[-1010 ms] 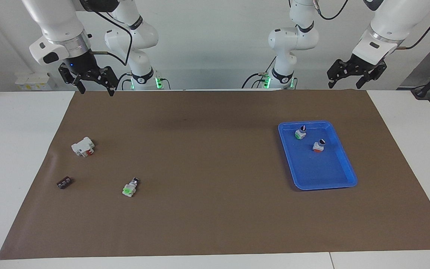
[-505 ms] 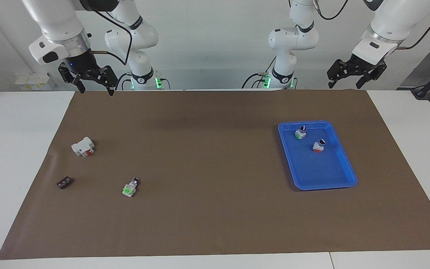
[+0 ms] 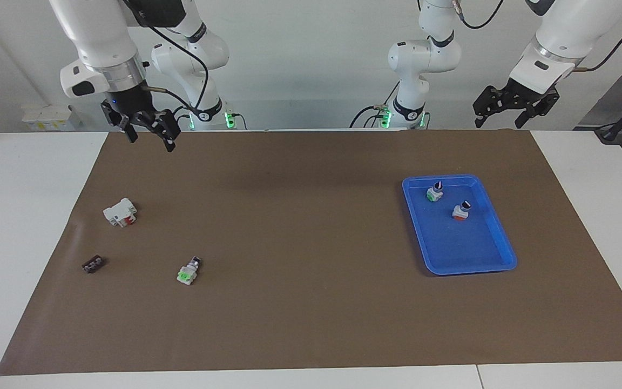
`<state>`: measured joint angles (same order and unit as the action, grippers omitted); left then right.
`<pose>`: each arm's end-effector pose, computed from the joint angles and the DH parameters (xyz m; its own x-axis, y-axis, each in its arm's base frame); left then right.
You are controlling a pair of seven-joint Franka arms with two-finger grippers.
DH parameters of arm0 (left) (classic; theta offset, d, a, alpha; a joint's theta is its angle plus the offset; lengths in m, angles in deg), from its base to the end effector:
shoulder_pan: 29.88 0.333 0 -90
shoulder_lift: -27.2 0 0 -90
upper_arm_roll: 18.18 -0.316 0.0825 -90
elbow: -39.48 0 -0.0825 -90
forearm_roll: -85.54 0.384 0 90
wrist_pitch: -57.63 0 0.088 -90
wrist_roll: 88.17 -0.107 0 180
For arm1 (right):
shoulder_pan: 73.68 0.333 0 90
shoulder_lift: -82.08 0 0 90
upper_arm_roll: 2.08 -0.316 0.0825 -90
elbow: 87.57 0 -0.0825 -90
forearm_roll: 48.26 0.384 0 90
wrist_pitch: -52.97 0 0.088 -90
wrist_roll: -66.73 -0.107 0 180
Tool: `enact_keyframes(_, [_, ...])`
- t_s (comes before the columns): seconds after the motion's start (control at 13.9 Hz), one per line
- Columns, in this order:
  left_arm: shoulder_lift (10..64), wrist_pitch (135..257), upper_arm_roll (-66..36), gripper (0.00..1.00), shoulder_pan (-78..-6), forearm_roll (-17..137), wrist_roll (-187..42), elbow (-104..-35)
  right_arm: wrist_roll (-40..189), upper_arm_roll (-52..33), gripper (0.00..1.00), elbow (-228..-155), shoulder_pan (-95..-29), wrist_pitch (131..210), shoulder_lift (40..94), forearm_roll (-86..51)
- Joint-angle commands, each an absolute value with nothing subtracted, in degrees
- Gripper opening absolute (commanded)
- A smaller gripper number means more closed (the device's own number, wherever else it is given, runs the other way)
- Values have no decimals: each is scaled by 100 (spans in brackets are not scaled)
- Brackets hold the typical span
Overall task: Turn and place switch with both arms
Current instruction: 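Reach the right gripper toward the green-topped switch on the mat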
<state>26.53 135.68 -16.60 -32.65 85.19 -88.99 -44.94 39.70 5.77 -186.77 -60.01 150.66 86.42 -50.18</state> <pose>0.5269 -0.0409 0.6585 0.9909 -0.0910 -0.0992 -0.0907 -0.9959 0.0072 0.5391 0.0492 0.6011 0.9323 -0.3578 0.0538 -0.3582 -0.9336 -0.0016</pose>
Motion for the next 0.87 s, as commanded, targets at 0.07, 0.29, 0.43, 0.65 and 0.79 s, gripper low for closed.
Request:
enact_keyframes(0.07, [2501,13593,-1678,100,-3313,8642,-8843,-4675,3222,566,100,-19339,-6041,16000,8543,-5020])
enact_keyframes(0.29, [2501,13594,-1686,100,-3313,8642,-8843,-4675,2246,557,100,-19374,-5997,16519,7859,-4871])
enact_keyframes(0.43, [2501,13594,-1678,100,-3313,8642,-8843,-4683,2173,566,100,-19357,-6084,16888,7437,-4564])
enact_keyframes(0.65, [2501,13594,-1678,100,-3313,8642,-8843,-4675,2470,566,100,-19296,-6181,17617,6742,-4536])
enact_keyframes(0.79, [2501,13594,-1678,100,-3313,8642,-8843,-4675,2769,566,100,-18946,-6295,17847,6294,-4580])
